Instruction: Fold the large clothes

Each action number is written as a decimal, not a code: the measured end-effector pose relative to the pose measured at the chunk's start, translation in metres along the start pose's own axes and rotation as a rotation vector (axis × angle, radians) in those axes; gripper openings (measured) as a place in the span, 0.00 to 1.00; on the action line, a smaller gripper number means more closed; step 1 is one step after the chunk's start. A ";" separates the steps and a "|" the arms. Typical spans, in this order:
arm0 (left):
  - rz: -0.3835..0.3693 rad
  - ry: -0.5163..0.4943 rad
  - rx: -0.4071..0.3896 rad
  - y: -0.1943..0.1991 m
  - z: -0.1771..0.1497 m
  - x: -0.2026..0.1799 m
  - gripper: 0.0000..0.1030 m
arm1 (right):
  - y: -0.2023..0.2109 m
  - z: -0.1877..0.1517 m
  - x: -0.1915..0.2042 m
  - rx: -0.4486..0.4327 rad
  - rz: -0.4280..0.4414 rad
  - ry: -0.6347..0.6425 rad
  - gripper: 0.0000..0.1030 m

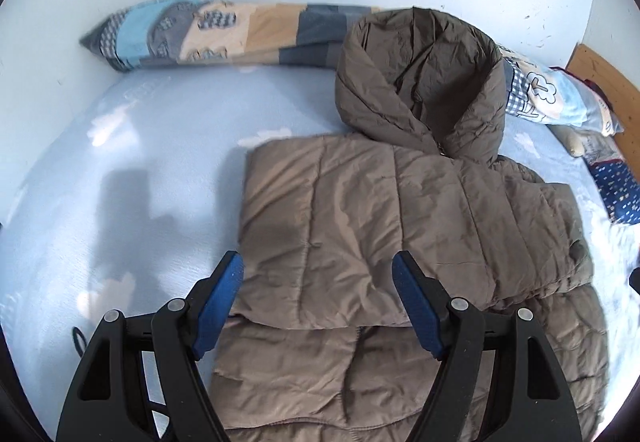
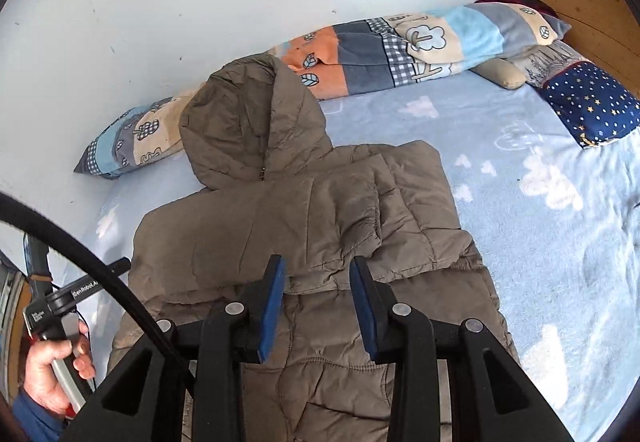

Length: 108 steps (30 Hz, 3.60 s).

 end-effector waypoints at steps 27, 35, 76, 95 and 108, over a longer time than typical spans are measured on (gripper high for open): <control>0.066 -0.010 0.211 -0.129 0.065 -0.036 0.77 | -0.139 0.062 -0.021 0.228 -0.106 0.005 0.36; 0.015 -0.046 0.100 -0.049 0.044 -0.029 0.76 | -0.104 0.062 -0.004 0.192 -0.058 0.009 0.39; 0.041 -0.038 0.218 -0.063 -0.019 -0.006 0.81 | -0.117 -0.023 -0.015 0.385 -0.036 0.021 0.50; 0.040 -0.106 -0.009 -0.039 0.020 -0.016 0.81 | -0.095 -0.021 -0.010 0.369 0.018 0.037 0.60; -0.089 0.039 -0.001 -0.038 0.053 0.014 0.81 | -0.035 0.074 0.025 0.118 0.058 0.189 0.60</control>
Point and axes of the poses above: each gripper's, at about its wrist camera, not at the fingertips, and y roughly against the way its jaws point, x to its left, z to its top, the point moved 4 cm from there along -y, roughly the way its jaws point, and after that the axes turned 10 degrees about x, right-handed, at the moved point
